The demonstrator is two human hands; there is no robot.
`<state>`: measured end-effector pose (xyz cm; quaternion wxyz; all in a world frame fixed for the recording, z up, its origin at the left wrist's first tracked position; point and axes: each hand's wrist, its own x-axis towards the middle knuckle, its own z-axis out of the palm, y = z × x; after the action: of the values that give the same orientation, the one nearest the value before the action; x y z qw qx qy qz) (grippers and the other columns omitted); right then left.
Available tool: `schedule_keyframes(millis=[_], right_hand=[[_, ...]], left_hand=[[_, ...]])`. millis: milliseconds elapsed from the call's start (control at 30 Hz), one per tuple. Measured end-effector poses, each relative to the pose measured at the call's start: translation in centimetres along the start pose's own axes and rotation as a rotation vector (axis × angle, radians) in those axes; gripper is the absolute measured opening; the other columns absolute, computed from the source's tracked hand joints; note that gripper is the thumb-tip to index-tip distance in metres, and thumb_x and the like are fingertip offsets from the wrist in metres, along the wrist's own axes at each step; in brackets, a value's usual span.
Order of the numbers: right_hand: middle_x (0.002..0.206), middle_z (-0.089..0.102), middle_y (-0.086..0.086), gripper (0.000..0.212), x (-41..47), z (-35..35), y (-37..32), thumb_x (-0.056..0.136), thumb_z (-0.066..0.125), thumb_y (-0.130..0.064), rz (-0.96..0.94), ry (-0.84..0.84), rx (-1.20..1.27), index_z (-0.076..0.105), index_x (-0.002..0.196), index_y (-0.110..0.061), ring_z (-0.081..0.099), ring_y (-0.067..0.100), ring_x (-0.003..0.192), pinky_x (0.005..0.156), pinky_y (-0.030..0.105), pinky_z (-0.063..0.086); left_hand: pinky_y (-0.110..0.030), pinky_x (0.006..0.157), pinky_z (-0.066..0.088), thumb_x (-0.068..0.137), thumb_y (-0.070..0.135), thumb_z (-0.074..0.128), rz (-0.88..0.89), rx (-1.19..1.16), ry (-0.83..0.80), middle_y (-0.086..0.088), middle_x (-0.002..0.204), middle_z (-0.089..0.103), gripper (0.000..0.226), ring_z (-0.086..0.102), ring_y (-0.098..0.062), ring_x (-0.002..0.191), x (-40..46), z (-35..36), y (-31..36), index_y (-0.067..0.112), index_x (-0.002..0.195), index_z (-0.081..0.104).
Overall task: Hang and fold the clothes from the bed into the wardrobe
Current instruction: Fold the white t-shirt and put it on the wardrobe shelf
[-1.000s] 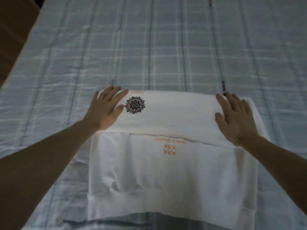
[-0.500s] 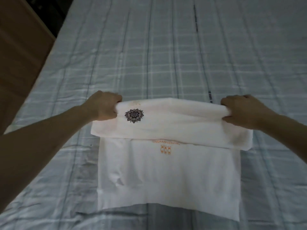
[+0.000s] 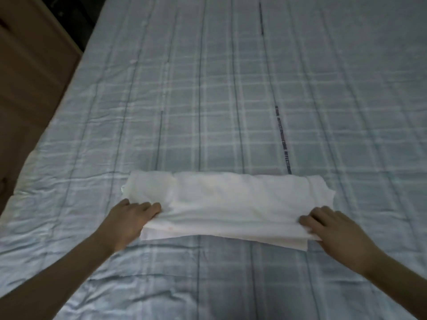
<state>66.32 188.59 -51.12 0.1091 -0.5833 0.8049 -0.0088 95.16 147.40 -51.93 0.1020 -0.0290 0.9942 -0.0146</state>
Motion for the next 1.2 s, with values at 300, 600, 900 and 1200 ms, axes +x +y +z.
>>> schedule_keyframes(millis=[300, 600, 900, 1200], right_hand=[[0.104, 0.059, 0.007, 0.031, 3.8, 0.4, -3.3, 0.082, 0.057, -0.026, 0.207, 0.204, 0.046, 0.062, 0.11, -0.015, 0.058, 0.029, 0.089, 0.071, 0.039, 0.046], [0.096, 0.063, 0.009, 0.042, 7.1, 0.9, 2.2, 0.094, 0.023, -0.054, 0.507, -0.108, 0.036, 0.05, 0.1, -0.022, 0.058, 0.031, 0.094, 0.071, 0.04, 0.046], [0.109, 0.058, 0.01, 0.056, 6.8, 1.1, 4.5, 0.09, 0.018, -0.063, 0.665, -0.17, -0.152, 0.051, 0.107, -0.021, 0.055, 0.03, 0.103, 0.085, 0.043, 0.043], [0.156, 0.026, 0.007, 0.058, 10.1, 3.4, -3.9, 0.096, 0.018, -0.05, 0.645, 0.146, 0.076, 0.033, 0.145, -0.023, 0.02, 0.026, 0.145, 0.114, 0.058, 0.003]], left_hand=[[-0.033, 0.066, 0.047, 0.086, 0.037, 0.042, -0.144, -0.262, 0.22, 0.001, 0.099, 0.061, 0.033, 0.057, -0.023, 0.085, 2.6, -1.8, 3.1, 0.02, 0.105, 0.063], [-0.044, 0.081, 0.042, 0.102, 0.037, 0.024, -0.401, 0.018, -0.068, -0.015, 0.094, 0.067, 0.04, 0.061, -0.035, 0.09, 6.0, 1.6, -2.5, 0.011, 0.107, 0.054], [-0.045, 0.086, 0.037, 0.1, 0.044, 0.029, -0.434, 0.191, -0.05, -0.008, 0.099, 0.064, 0.045, 0.056, -0.031, 0.095, 5.8, 2.6, -4.3, 0.015, 0.102, 0.063], [-0.054, 0.117, 0.01, 0.1, 0.048, 0.024, -0.272, -0.231, 0.171, 0.0, 0.156, 0.033, 0.052, 0.026, -0.023, 0.146, 8.6, 2.4, 6.1, 0.03, 0.145, 0.043]])
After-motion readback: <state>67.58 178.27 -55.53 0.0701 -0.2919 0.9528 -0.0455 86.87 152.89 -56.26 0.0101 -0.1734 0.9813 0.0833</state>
